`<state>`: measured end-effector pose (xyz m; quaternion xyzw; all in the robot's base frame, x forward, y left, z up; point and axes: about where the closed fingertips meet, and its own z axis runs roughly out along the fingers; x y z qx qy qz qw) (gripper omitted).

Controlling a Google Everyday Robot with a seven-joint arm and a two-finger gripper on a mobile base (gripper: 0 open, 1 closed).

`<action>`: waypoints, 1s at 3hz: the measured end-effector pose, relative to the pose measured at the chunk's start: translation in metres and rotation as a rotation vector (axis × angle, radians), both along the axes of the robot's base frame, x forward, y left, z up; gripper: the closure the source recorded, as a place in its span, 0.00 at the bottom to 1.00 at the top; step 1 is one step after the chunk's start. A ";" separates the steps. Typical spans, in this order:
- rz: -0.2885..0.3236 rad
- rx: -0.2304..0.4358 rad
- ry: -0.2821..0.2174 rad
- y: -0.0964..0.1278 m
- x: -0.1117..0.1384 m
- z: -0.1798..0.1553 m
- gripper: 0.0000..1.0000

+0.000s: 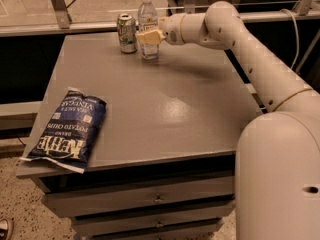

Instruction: Move blue plastic bottle near 7up can

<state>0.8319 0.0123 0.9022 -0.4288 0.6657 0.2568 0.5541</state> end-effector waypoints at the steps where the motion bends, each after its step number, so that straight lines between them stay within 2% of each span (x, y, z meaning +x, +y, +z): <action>1: 0.002 -0.002 0.006 0.004 0.003 -0.003 0.38; 2: 0.002 -0.002 0.006 0.004 0.003 0.000 0.15; 3: 0.019 -0.008 0.011 0.007 0.004 -0.003 0.00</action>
Offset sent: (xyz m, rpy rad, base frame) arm 0.0097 0.0046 -0.0056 -0.0178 0.0134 0.0108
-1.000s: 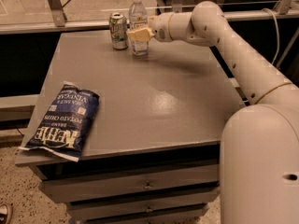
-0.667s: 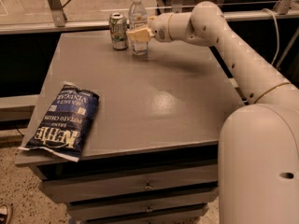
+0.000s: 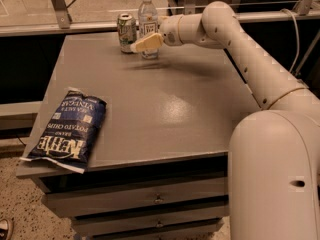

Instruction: Move blue plastic bottle near 7up can

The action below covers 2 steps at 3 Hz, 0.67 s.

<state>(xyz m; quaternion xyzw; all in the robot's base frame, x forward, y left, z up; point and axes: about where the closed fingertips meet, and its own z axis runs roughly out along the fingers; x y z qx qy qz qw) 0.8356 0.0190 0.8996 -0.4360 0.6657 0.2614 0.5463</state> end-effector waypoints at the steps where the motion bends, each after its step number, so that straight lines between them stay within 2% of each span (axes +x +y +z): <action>1: 0.007 -0.003 -0.004 -0.002 -0.001 0.003 0.00; 2: -0.005 -0.003 -0.036 -0.043 -0.018 0.017 0.00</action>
Offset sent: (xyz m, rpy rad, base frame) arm -0.0665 -0.1603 0.0588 -0.0033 -0.1300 -0.0490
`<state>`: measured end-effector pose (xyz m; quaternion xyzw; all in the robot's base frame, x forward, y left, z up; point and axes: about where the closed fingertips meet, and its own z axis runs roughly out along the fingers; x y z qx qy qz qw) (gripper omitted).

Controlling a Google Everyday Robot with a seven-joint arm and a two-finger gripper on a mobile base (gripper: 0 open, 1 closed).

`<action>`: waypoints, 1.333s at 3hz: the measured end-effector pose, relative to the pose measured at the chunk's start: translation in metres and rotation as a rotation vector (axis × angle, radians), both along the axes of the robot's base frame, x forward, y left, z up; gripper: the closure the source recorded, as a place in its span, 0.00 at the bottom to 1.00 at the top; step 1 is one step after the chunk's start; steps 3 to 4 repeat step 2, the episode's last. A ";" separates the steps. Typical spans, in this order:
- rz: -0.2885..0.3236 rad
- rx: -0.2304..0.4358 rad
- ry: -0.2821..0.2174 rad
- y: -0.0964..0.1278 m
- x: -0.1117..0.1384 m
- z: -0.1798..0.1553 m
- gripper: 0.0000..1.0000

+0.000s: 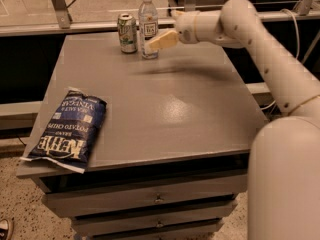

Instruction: Move blue plastic bottle near 7up can

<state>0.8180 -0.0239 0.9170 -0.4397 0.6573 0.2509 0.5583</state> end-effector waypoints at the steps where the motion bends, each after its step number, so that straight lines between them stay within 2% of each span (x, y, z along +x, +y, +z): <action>1: -0.031 0.000 -0.058 -0.081 -0.042 0.030 0.00; 2: -0.070 -0.003 -0.060 -0.115 -0.049 0.029 0.00; 4: -0.070 -0.003 -0.060 -0.115 -0.049 0.029 0.00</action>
Offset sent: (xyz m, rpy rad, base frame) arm -0.0368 -0.0703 0.0266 0.0006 -0.0516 -0.0257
